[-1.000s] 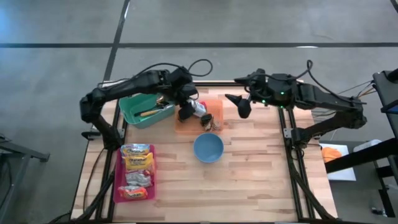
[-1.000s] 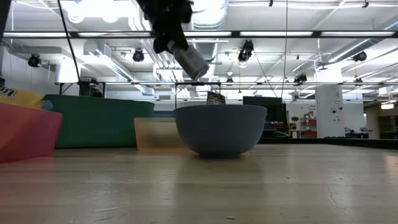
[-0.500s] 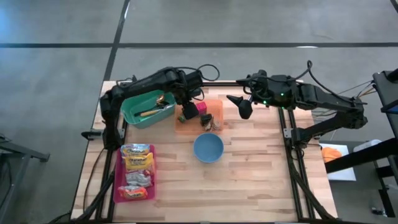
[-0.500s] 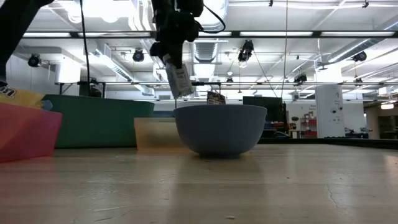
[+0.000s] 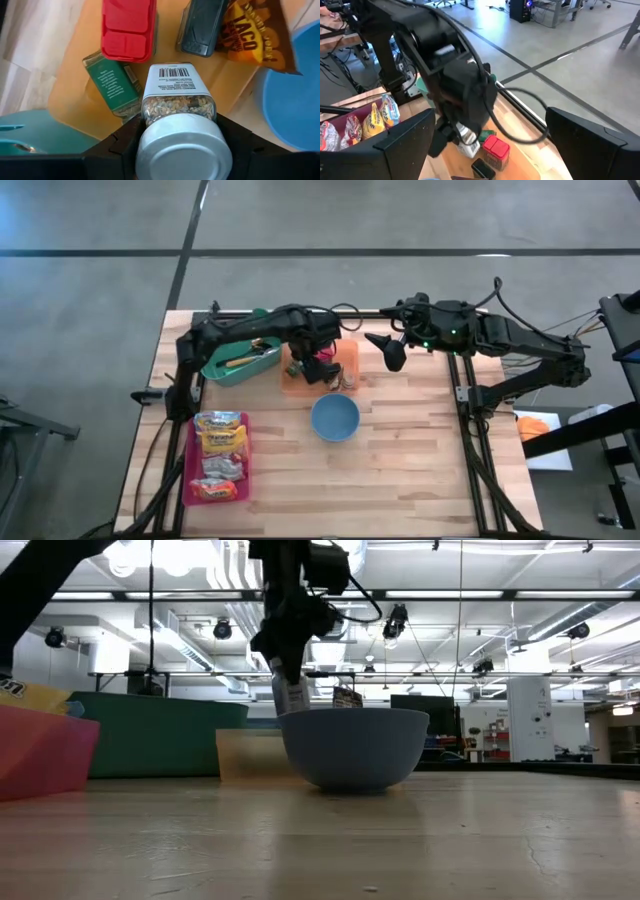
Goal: Pick & Place Food Item
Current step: Adjust the white spice bottle in the orange bin
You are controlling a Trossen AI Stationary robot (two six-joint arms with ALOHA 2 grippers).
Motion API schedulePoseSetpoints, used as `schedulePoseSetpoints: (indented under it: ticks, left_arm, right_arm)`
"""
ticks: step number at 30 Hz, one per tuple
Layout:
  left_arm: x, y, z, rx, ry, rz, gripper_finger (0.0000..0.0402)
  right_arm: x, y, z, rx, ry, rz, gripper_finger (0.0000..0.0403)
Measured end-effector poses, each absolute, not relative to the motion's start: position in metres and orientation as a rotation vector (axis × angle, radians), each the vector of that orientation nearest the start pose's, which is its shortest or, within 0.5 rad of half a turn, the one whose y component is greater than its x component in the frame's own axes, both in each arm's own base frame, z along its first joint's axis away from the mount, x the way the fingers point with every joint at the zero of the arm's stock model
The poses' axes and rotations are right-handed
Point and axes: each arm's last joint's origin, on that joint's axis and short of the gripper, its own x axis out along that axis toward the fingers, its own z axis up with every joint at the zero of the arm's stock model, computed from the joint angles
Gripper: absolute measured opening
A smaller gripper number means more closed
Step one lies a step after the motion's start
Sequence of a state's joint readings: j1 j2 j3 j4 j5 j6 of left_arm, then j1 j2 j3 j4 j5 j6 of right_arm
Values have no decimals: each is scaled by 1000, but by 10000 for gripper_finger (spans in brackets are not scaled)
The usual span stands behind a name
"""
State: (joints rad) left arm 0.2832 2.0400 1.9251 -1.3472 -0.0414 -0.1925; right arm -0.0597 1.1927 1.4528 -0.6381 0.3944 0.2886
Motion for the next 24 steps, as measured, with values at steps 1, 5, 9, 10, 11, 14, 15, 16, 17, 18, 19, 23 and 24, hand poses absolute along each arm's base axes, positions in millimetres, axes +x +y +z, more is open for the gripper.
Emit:
schedulePoseSetpoints:
  ticks: [1,5,9,10,11,14,15,16,17,18,19,23,24]
  left_arm:
    - [385,113,271,-332,1439,404,187]
    - [390,112,262,-329,1461,399,187]
    - [395,112,249,-328,1490,397,187]
    - [396,112,248,-327,1493,396,187]
    - [397,111,245,-326,1499,395,187]
    - [402,109,238,-321,1509,389,187]
    - [403,108,236,-319,1515,387,187]
    - [403,108,234,-318,1520,385,187]
    - [405,107,231,-315,1524,383,187]
    - [405,106,231,-314,1524,381,187]
    - [405,105,230,-312,1526,378,187]
    - [408,102,221,-305,1504,372,187]
    - [408,101,220,-304,1513,371,187]
  right_arm:
    - [231,-25,435,217,308,-499,376]
    - [231,-25,435,217,308,-498,376]
    - [231,-25,435,218,309,-498,376]
    - [231,-25,435,218,309,-498,376]
    - [231,-25,435,218,309,-498,376]
    - [231,-25,435,218,309,-497,376]
    - [231,-25,435,218,309,-498,376]
    - [231,-25,435,218,309,-497,376]
    - [231,-25,435,217,310,-497,376]
    - [231,-25,435,217,310,-497,376]
    - [231,-25,435,217,310,-497,376]
    - [231,-25,435,217,310,-497,376]
    - [231,-25,435,217,310,-497,376]
